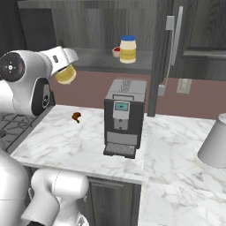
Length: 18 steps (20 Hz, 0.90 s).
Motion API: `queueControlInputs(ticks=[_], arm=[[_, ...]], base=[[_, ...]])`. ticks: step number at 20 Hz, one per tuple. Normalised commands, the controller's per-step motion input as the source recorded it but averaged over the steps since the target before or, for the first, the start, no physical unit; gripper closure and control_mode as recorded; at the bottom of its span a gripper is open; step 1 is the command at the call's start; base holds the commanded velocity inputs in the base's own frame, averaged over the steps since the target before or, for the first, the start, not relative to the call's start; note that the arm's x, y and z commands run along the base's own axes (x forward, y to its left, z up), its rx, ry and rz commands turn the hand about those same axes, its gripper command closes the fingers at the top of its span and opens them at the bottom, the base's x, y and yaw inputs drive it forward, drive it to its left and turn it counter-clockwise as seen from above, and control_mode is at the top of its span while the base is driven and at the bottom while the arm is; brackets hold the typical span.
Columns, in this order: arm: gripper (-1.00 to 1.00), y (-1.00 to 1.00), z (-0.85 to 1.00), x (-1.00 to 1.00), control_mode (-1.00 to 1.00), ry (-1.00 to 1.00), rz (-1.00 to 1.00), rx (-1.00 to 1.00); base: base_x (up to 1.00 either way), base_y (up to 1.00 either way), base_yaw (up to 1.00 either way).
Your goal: Pick the mayonnaise and mayonnaise from the counter and place them in the cabinet.
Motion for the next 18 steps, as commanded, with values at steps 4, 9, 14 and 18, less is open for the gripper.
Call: queueControlInputs(ticks=[4, 9, 14, 18], arm=[[1.00, 0.00, 0.11, 0.14, -1.00, 0.00, 0.00, 0.00], [1.00, 0.00, 0.11, 0.40, -1.00, 0.00, 0.00, 0.00], [1.00, 0.00, 0.08, 0.40, -1.00, 0.00, 0.00, 0.02], [1.00, 0.00, 0.05, 0.38, -1.00, 0.00, 0.00, 0.04]], base=[[0.00, 0.00, 0.00], [0.00, 0.00, 0.00], [0.00, 0.00, 0.00], [0.00, 0.00, 0.00]])
